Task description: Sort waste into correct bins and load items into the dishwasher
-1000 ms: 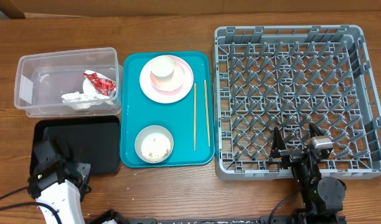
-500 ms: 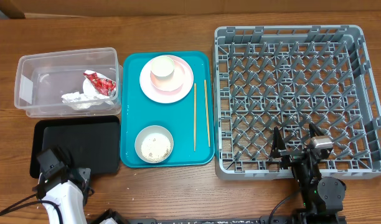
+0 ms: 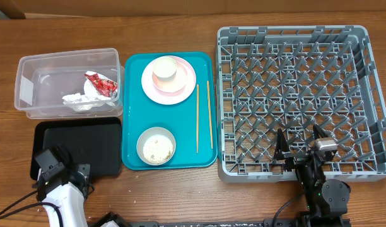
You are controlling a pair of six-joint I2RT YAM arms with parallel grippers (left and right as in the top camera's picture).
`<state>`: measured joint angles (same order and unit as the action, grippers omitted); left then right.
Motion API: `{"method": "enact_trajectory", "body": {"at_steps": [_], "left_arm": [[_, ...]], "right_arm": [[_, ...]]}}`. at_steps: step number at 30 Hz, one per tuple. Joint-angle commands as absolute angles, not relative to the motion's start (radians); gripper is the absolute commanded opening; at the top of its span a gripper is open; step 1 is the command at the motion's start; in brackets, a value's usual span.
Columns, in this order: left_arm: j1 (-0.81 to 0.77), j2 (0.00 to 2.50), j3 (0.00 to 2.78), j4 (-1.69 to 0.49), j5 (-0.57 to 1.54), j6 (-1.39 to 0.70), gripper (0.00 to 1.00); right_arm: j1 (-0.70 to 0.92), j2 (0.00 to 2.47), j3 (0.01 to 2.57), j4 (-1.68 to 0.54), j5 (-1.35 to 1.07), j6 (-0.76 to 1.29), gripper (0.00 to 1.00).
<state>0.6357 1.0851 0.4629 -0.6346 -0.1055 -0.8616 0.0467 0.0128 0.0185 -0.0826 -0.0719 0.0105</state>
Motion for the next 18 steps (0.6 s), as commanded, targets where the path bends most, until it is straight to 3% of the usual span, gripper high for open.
{"method": "enact_trajectory", "body": {"at_steps": [1, 18], "left_arm": [[0.642, 1.092, 0.456, -0.615, -0.075, -0.853, 0.06], [0.641, 1.092, 0.456, -0.537, -0.047, -0.853, 0.07]], "right_arm": [[0.050, 0.004, 0.008, -0.078, -0.072, 0.007, 1.00], [0.050, 0.004, 0.008, -0.078, -0.072, 0.007, 1.00]]}}
